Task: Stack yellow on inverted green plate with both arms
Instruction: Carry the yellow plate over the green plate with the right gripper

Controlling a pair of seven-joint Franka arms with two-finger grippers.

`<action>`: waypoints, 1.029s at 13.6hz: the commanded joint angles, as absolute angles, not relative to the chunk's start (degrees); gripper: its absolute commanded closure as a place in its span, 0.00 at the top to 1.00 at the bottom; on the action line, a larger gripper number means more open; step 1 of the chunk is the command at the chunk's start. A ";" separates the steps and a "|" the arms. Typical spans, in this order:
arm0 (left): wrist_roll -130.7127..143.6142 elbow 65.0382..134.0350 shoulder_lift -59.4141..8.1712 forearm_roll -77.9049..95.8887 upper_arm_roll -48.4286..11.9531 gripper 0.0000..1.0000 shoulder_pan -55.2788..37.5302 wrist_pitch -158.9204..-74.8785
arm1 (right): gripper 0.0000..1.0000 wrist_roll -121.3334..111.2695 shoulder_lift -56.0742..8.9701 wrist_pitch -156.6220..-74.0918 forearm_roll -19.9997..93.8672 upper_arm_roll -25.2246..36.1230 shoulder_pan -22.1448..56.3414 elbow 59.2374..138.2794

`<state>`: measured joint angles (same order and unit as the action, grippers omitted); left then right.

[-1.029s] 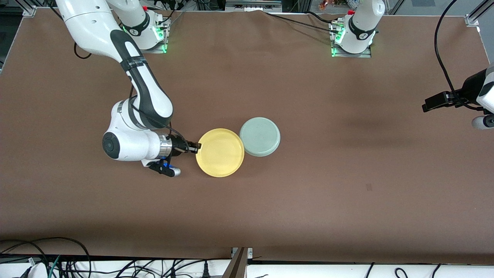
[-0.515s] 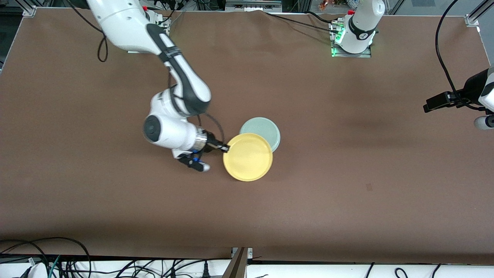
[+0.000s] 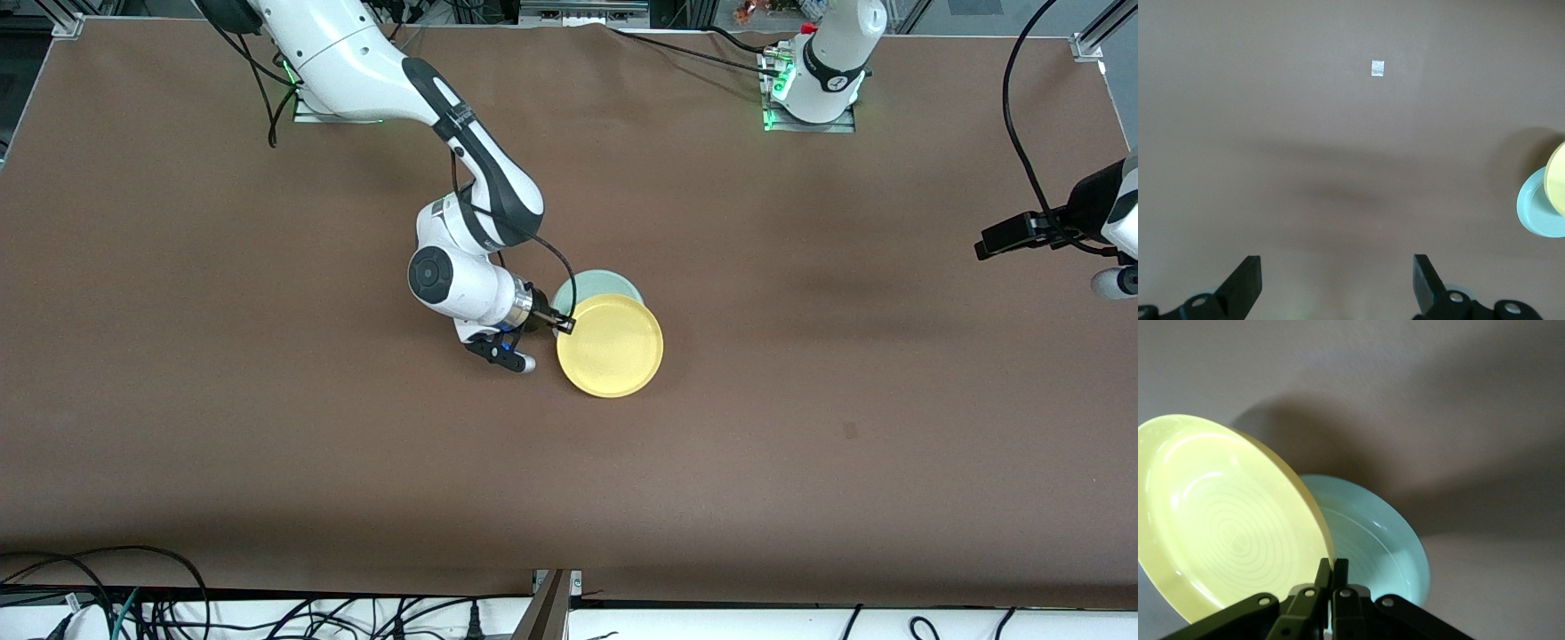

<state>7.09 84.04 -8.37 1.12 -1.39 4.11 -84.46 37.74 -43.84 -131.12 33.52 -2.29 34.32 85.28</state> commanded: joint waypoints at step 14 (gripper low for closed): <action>5.71 82.79 -8.96 0.53 -1.41 1.00 4.39 -84.29 | 0.00 39.46 -37.01 -131.22 33.66 -2.20 36.56 96.67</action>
<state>7.09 84.02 -8.49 1.12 -1.39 4.22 -84.47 38.61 -40.37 -130.22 33.51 -2.06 36.24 92.48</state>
